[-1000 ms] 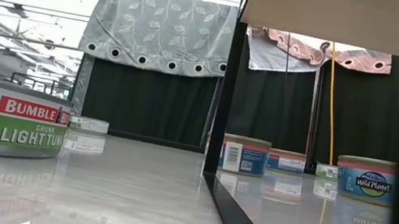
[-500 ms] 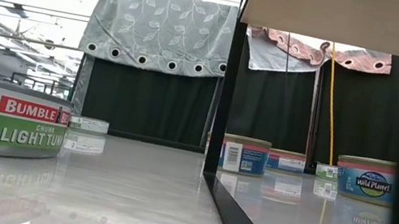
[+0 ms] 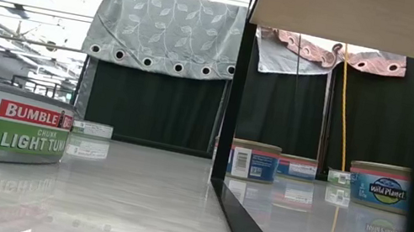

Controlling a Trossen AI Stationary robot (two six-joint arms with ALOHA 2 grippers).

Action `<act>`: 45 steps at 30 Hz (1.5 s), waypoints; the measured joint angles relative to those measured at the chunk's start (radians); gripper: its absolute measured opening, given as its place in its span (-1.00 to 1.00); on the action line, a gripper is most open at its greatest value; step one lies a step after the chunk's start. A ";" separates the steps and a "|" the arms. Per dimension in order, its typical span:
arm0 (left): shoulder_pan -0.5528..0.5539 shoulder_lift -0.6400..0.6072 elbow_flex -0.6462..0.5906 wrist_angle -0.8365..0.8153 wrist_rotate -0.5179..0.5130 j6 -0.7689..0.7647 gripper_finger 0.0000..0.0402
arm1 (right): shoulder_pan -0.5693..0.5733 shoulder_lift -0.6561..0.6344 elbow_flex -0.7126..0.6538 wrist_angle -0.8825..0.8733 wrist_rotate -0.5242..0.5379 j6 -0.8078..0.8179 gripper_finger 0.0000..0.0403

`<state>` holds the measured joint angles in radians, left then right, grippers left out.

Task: Stack canned seafood by type on shelf
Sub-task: Stack the red tuna can on top of the other red tuna can on the shelf

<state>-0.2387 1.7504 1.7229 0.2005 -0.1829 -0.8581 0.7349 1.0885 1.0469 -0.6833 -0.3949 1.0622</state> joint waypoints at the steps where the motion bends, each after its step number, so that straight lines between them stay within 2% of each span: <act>1: -0.002 0.000 0.000 0.000 0.000 0.000 0.47 | 0.000 0.000 -0.010 -0.002 0.000 0.000 -0.33; 13: -0.006 0.000 0.000 0.000 -0.001 0.000 0.47 | 0.000 0.000 -0.044 -0.024 -0.002 0.000 -0.33; 20: -0.006 0.000 0.000 0.000 -0.002 0.000 0.47 | -0.004 -0.035 0.000 0.027 -0.077 0.025 -0.33; 27: -0.005 0.000 0.000 0.000 -0.009 0.000 0.47 | -0.053 -0.083 0.010 -0.091 -0.023 -0.037 -0.33; 37: -0.005 0.001 0.000 0.000 -0.016 -0.001 0.47 | -0.133 -0.070 0.010 -0.137 -0.055 -0.166 -0.32; 45: -0.005 0.001 0.000 0.000 -0.016 -0.001 0.47 | -0.134 -0.071 0.010 -0.217 -0.053 -0.177 -0.16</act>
<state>-0.2436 1.7512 1.7233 0.2005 -0.1989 -0.8593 0.6014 1.0180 1.0569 -0.9001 -0.4480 0.8852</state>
